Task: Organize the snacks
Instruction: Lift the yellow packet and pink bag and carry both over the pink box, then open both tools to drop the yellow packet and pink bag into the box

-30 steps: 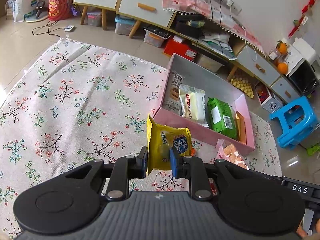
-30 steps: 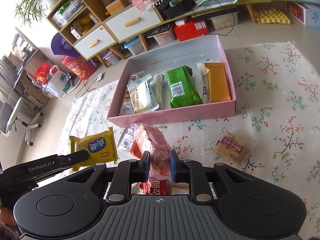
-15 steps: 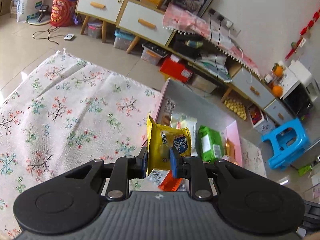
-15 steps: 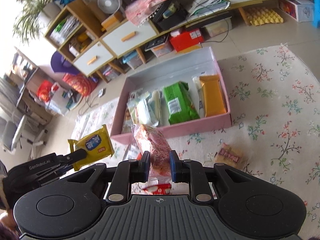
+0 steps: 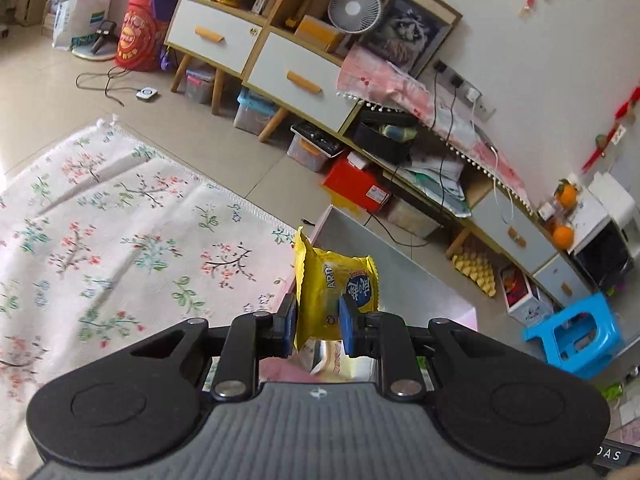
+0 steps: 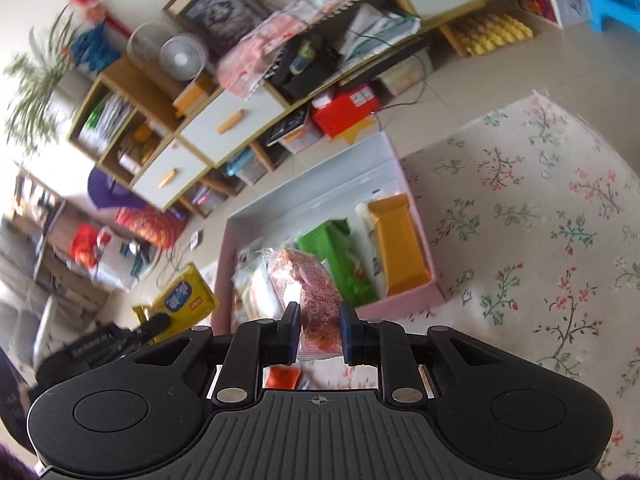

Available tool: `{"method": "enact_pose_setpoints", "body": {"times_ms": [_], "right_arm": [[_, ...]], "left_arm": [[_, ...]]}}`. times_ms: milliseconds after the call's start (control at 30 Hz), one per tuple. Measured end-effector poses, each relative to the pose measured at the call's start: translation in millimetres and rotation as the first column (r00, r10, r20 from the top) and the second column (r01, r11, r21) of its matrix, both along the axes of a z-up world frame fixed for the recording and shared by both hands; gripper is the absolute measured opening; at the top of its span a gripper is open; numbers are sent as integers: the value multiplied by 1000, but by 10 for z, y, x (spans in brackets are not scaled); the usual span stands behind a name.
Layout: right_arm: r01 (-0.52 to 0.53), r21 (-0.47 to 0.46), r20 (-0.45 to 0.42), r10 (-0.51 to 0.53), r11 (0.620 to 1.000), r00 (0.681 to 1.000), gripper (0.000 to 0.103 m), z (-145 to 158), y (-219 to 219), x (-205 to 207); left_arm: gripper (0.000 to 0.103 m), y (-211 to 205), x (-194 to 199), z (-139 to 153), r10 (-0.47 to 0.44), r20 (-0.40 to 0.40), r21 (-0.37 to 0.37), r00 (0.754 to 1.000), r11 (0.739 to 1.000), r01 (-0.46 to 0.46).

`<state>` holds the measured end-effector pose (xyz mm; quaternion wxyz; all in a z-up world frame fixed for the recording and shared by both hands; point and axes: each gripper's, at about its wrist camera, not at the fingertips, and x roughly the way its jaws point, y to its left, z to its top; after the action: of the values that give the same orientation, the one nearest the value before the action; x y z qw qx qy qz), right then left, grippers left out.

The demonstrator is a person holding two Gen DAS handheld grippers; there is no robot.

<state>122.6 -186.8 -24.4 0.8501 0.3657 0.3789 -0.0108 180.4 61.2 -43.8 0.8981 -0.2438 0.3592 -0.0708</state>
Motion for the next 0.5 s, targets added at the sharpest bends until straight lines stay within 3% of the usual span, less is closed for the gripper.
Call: {"method": "enact_pose_setpoints", "body": {"times_ms": [167,333,500], "right_arm": [[80,48,10,-81,996,997,19,-53,-135,125],[125,24,17,-126,992,992,19,-126,-170,267],[188,67,2,-189,980,982,20,-316,-216,385]], "left_arm": [[14,-92,114,-94,20,-5,-31,1000,999,-20],[14,-196,161,-184,-3,3,25,1000,1000,3],[13,-212,118,-233,-44,-19,71,999,996,45]]}}
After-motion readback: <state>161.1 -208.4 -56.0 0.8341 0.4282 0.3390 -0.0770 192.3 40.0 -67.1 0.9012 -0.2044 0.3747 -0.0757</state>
